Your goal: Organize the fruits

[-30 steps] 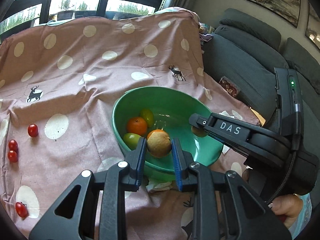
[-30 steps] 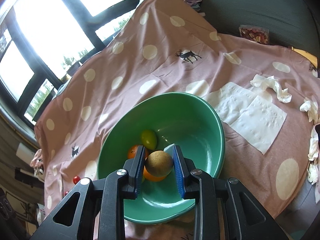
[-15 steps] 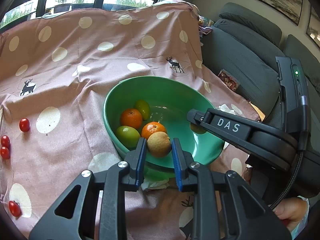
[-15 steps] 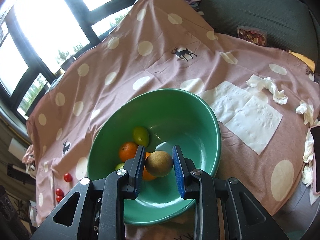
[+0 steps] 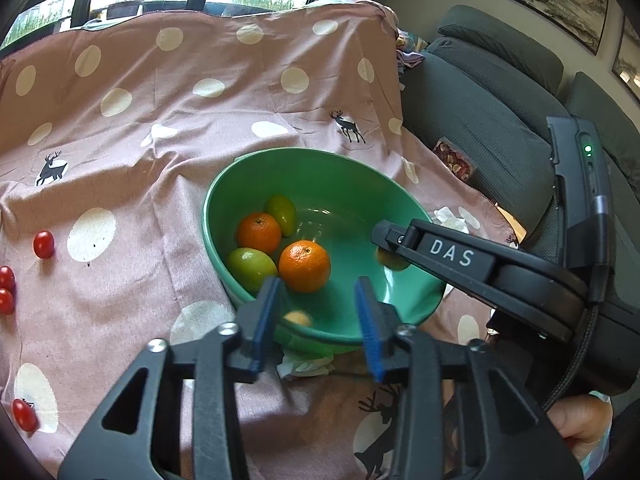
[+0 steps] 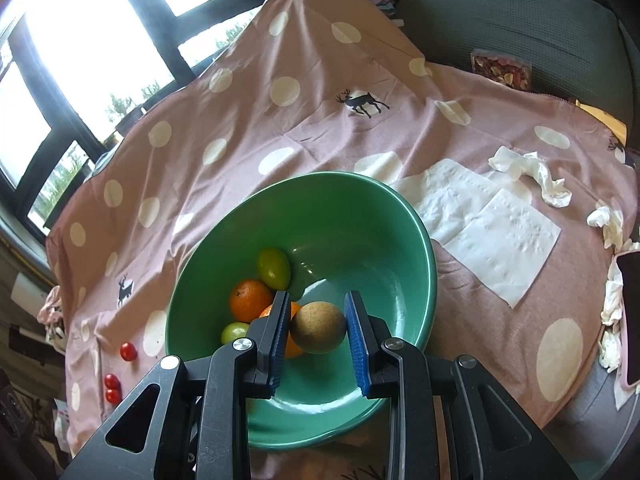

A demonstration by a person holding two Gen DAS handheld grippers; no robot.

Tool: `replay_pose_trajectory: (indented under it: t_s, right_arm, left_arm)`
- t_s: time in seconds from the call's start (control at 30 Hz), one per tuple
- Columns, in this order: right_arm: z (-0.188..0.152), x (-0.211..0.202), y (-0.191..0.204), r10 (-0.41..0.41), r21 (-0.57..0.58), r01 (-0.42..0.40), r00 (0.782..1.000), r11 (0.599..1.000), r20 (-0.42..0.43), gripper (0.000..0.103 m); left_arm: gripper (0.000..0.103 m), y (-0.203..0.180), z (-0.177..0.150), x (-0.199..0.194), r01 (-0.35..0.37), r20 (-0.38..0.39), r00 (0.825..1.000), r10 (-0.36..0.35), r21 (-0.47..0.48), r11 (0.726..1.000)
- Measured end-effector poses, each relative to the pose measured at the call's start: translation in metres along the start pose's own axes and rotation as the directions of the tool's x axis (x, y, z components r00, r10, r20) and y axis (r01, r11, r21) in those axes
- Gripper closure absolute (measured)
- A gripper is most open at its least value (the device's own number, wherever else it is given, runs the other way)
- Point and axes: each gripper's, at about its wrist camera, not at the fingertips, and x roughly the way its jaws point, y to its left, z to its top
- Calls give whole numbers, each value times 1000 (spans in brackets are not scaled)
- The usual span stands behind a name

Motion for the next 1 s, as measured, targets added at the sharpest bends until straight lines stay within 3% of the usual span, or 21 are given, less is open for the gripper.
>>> replay_pose_trajectory:
  t_s: [0.2, 0.27, 0.33, 0.47, 0.6, 0.7, 0.8, 0.87, 1.0]
  right_arm:
    - [1, -2, 1, -1, -9, 1, 1000, 1000, 15, 74]
    - [2, -4, 3, 13, -21, -12, 1000, 1000, 17, 70]
    - [2, -5, 7, 38, -35, -37, 999, 999, 16, 69]
    - [0, -10, 25, 101, -81, -100, 995, 992, 13, 68]
    - [-7, -12, 52, 189, -157, -189, 982, 969, -12, 67]
    - [-14, -9, 71, 255, -193, -262, 965, 946, -56, 67]
    - [-22, -4, 87, 269, -233, -283, 959, 930, -91, 67]
    - [-26, -1, 94, 264, -256, -284, 958, 924, -108, 67]
    - [-32, 6, 105, 270, -278, -305, 950, 911, -157, 67]
  left_arm:
    - [43, 11, 2, -20, -7, 18, 1000, 8, -45, 999]
    - [39, 20, 3, -34, -38, 31, 999, 40, -61, 997]
    - [37, 33, 2, -50, -114, 41, 992, 117, -81, 990]
    - [37, 77, -8, -83, -303, 21, 950, 313, -194, 933]
    - [39, 127, -31, -105, -435, -81, 899, 431, -291, 852]
    - [39, 156, -49, -111, -490, -164, 871, 463, -334, 805]
    - [43, 175, -61, -111, -532, -231, 847, 480, -367, 763]
    - [44, 181, -65, -109, -545, -255, 838, 482, -371, 752]
    - [52, 187, -70, -99, -542, -284, 839, 464, -375, 752]
